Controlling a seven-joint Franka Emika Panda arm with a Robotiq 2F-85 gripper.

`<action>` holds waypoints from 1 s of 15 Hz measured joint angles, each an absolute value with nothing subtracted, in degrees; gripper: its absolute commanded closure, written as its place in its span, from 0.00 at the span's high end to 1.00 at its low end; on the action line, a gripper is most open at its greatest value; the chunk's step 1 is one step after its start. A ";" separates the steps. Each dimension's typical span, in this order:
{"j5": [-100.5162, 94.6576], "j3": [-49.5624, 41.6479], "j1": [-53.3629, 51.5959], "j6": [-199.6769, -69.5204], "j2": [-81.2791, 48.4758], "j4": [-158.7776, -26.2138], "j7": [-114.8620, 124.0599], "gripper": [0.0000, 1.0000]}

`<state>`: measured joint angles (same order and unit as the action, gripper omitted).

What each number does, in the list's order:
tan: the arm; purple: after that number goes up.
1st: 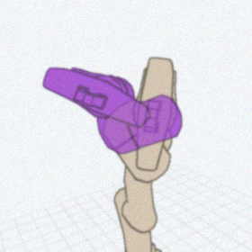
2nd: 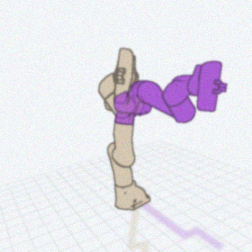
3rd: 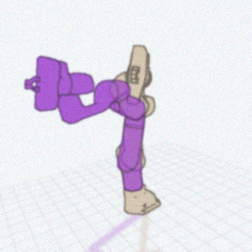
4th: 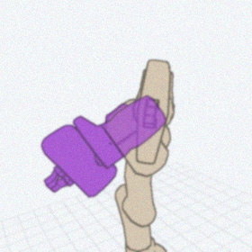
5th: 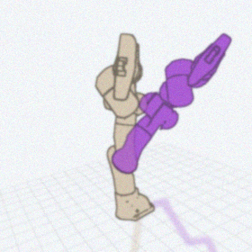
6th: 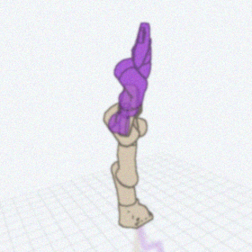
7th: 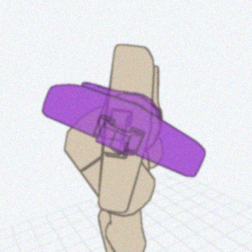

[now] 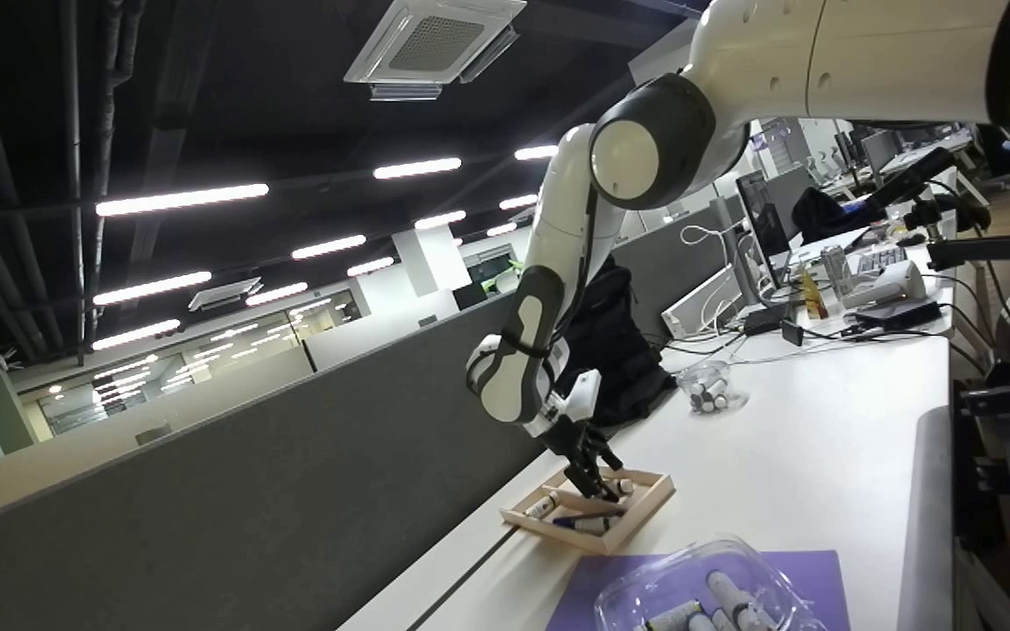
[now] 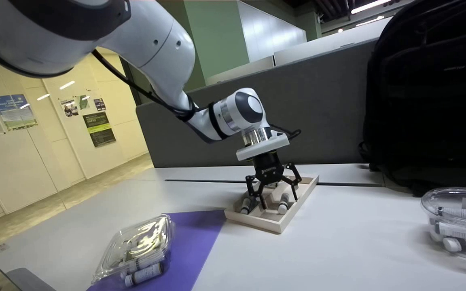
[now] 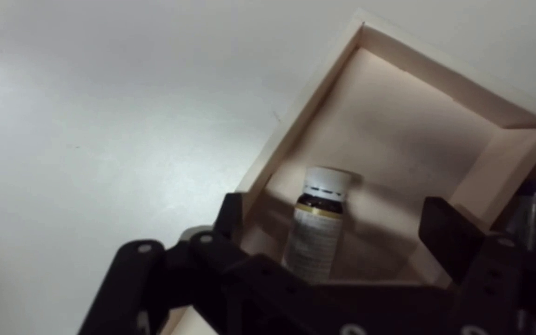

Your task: Take the bottle in the right compartment box and put it on the table

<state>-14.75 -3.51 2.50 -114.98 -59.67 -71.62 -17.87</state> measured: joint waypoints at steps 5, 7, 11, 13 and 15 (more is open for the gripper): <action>-14.75 -3.51 2.45 -114.92 -60.26 -70.46 -18.03 0.33; -14.75 -3.51 2.44 -114.89 -60.69 -70.05 -18.05 0.19; -14.78 -3.52 2.44 -114.79 -60.90 -69.44 -18.18 0.07; -14.78 -3.45 2.40 -115.52 -60.79 -69.53 -18.97 0.07; -14.79 -3.25 2.25 -117.30 -59.62 -70.63 -20.04 0.07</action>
<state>-14.79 -3.25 2.25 -117.30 -59.62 -70.63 -20.04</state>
